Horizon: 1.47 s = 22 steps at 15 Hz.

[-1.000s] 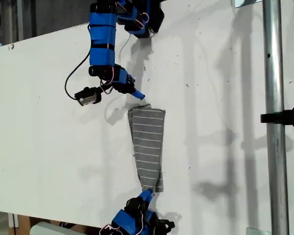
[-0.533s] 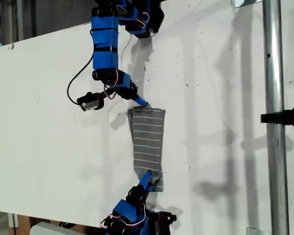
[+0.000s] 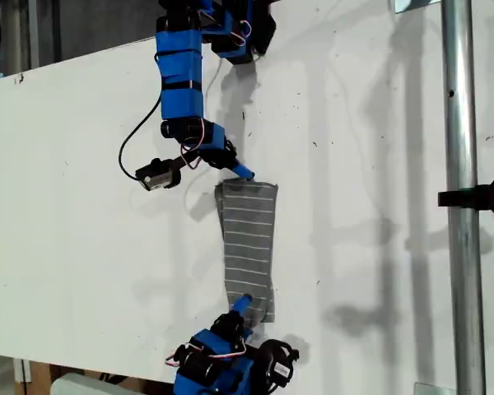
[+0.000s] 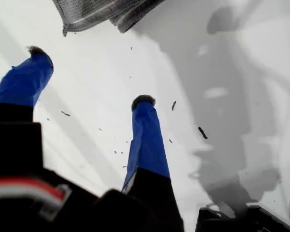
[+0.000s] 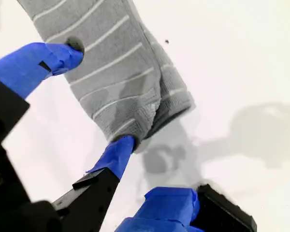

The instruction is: Grasp corners of a towel and fold twice.

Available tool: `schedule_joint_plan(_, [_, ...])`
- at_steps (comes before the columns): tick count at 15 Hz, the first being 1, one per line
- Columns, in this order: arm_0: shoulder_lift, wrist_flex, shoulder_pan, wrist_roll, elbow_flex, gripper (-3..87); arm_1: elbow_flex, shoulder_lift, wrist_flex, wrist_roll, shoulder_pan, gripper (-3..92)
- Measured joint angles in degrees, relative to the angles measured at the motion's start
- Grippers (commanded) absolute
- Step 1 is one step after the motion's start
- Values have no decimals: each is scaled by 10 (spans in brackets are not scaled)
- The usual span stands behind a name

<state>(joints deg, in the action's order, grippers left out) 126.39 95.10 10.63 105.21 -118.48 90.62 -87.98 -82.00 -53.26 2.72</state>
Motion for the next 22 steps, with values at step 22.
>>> schedule_joint_plan(22, [718,-217,307,110,-600,-7,558,-692,-24,-272,19,442])
